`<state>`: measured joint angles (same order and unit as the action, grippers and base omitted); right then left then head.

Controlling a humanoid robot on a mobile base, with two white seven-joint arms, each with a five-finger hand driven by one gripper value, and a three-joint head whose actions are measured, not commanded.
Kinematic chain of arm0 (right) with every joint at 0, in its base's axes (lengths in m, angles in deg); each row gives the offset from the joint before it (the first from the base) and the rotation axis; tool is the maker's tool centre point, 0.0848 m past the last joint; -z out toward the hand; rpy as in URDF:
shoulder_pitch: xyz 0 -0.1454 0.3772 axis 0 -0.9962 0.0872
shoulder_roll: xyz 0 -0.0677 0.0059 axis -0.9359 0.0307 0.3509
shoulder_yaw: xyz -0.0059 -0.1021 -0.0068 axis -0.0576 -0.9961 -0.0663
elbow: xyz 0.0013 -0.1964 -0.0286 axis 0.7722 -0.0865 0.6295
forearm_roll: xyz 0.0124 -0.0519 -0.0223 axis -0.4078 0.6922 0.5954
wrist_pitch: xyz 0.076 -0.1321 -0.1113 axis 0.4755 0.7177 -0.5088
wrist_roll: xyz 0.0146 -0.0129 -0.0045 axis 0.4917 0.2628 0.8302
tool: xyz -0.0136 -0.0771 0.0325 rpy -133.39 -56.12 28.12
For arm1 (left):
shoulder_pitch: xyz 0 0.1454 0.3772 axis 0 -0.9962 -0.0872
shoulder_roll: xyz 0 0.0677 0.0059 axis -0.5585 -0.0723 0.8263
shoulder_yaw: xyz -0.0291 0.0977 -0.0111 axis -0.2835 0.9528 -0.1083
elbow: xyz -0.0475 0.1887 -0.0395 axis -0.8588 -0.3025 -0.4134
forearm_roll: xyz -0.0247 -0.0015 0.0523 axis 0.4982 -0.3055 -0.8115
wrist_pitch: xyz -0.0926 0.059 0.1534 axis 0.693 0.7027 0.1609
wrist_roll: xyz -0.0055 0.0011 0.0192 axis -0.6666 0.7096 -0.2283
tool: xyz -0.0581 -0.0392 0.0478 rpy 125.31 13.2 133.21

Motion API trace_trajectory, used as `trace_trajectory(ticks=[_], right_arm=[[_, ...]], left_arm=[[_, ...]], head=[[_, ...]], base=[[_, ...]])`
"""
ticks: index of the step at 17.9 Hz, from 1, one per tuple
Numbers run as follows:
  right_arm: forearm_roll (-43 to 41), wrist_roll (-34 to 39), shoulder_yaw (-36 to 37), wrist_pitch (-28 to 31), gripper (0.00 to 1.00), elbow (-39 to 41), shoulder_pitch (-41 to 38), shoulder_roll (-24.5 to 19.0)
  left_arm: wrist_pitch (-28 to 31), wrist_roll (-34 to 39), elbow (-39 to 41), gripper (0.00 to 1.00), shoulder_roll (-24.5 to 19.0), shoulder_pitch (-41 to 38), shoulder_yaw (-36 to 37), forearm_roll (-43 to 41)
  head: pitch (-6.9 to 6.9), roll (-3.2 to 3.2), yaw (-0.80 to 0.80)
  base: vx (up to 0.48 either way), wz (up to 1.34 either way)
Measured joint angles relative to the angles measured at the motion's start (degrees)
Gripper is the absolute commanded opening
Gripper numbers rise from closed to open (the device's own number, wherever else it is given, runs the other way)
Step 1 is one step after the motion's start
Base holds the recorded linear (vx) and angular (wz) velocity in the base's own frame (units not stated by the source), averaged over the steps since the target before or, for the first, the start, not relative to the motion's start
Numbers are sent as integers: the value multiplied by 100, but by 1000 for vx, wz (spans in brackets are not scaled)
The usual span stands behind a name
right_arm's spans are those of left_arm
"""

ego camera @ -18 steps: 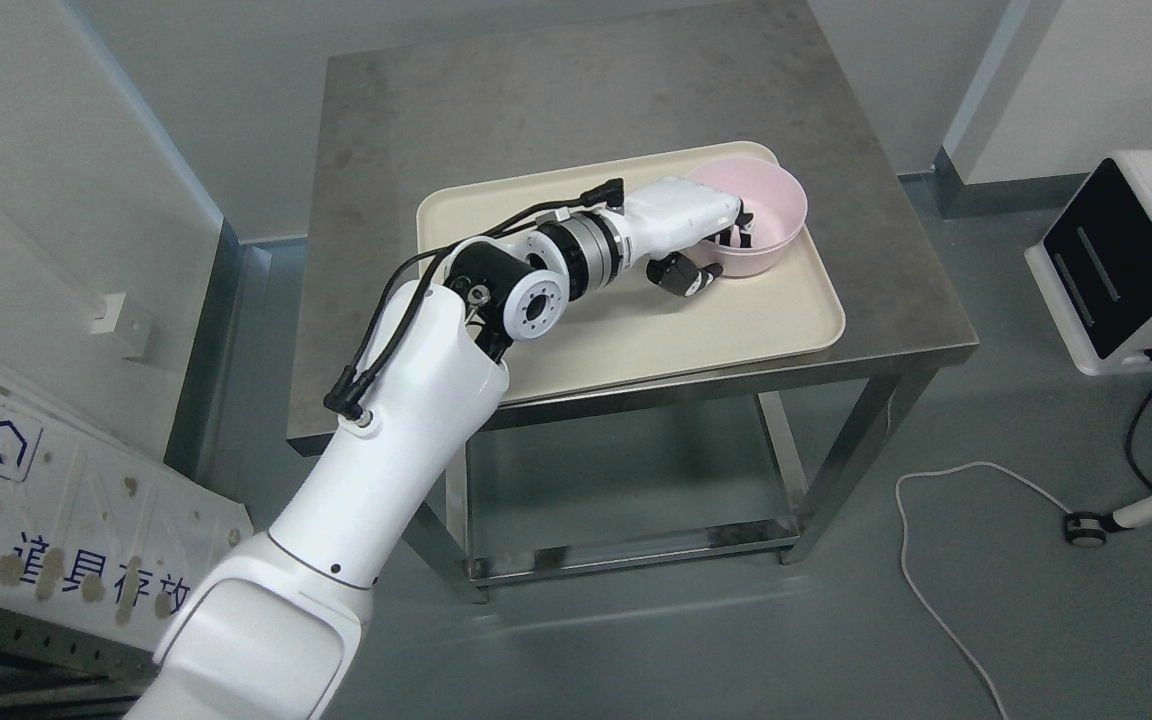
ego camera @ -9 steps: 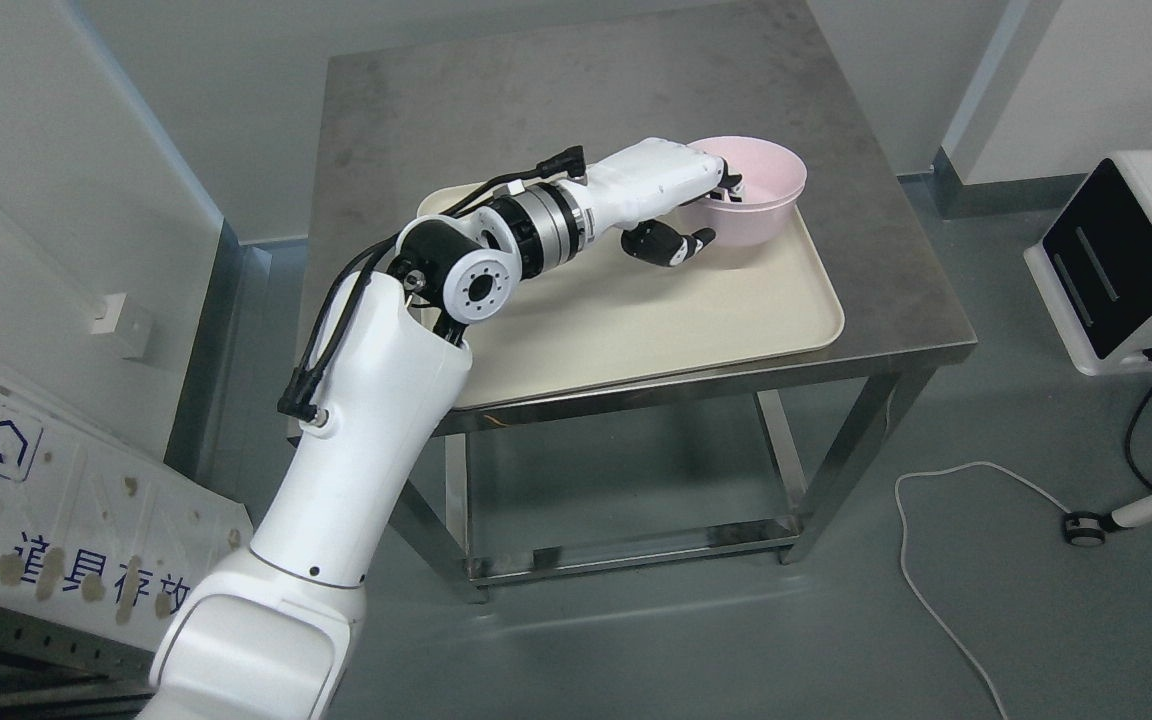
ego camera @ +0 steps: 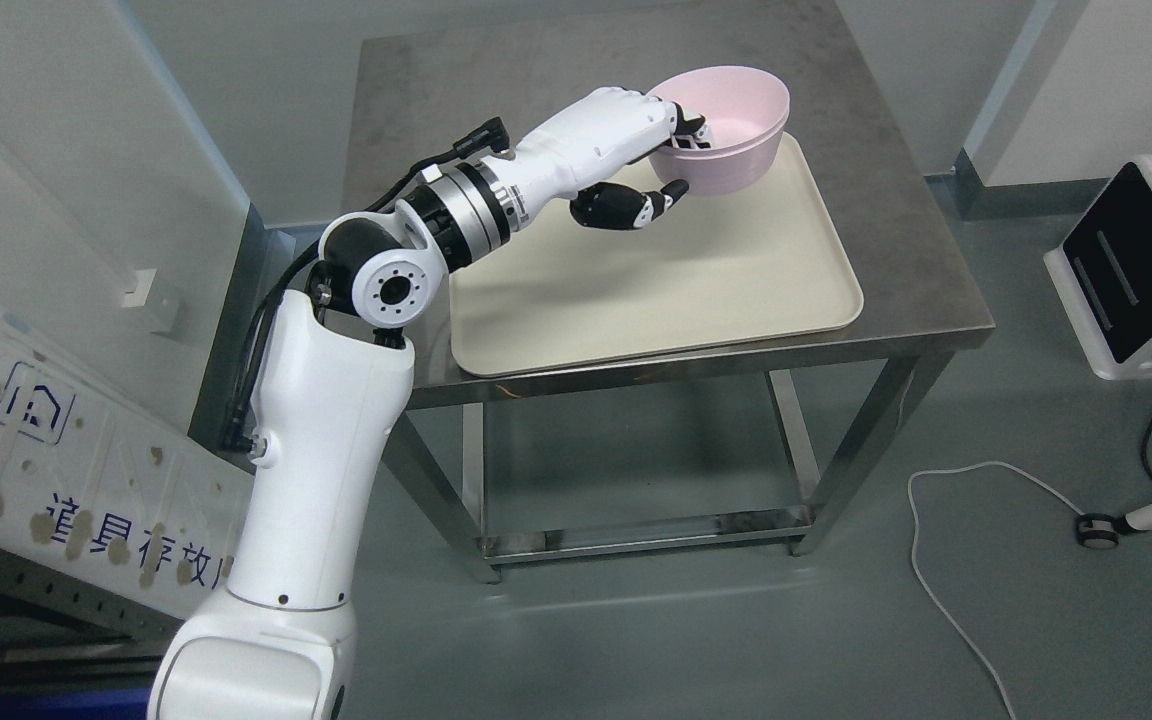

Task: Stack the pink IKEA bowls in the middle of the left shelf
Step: 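Carry the stacked bowls in the left hand while turning toward the blue-bin shelf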

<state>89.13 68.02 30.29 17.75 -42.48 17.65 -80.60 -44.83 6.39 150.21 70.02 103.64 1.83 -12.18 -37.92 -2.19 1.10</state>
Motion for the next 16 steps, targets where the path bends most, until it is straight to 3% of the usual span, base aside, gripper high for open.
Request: trace_trajectory(ticks=[8, 16], right_arm=[[0, -22, 0, 0, 100, 0, -2, 0], [0, -30, 0, 0, 100, 0, 0, 0]], left_arm=[[-57, -5, 388, 2, 0, -74, -581, 81], [-72, -5, 575, 2, 0, -114, -911, 97]], head=[[0, 0, 0], [0, 0, 0]], base=[[-161, -80], [-238, 290]])
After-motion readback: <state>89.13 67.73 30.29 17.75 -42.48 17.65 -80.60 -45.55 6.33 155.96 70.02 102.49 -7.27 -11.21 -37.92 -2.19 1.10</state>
